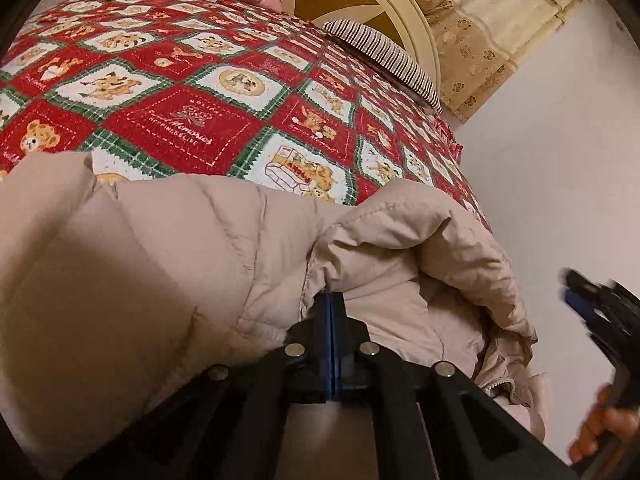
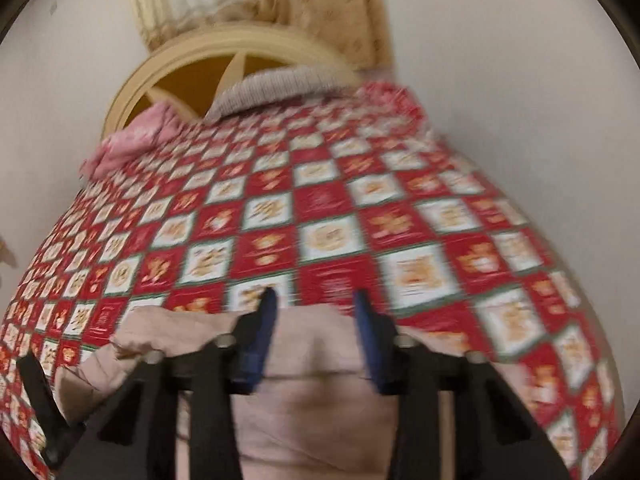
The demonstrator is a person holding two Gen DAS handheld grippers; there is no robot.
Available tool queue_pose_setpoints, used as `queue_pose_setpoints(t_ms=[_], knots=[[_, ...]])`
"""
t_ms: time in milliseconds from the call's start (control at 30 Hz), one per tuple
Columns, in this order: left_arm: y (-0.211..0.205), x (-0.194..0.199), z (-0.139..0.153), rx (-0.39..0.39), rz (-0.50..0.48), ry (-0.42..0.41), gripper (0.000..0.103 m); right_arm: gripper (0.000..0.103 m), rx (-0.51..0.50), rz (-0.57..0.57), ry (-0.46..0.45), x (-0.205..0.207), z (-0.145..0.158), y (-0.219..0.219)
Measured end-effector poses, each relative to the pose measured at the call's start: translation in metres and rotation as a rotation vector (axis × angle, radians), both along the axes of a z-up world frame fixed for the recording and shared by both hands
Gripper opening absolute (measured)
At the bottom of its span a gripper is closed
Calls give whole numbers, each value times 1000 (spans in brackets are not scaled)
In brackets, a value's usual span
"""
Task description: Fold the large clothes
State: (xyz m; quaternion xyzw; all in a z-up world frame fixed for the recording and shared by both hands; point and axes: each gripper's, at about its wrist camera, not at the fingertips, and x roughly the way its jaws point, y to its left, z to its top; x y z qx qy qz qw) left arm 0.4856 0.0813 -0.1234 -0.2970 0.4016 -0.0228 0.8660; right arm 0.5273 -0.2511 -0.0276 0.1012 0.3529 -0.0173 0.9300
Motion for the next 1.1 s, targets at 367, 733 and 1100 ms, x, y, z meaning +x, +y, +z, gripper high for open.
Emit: queue_pose_setpoints(t_ms=[367,733,1100], knots=[[-13,-32,63,187,38,-205,2,33,-41,136,105,-8,-106,13],[-100,61,120,301,-188,-199,3,33,-44,145,67,-9,-109,12],[-87,49,14,302,-102,24,3,33,141,176,20,-15,-108,-7]])
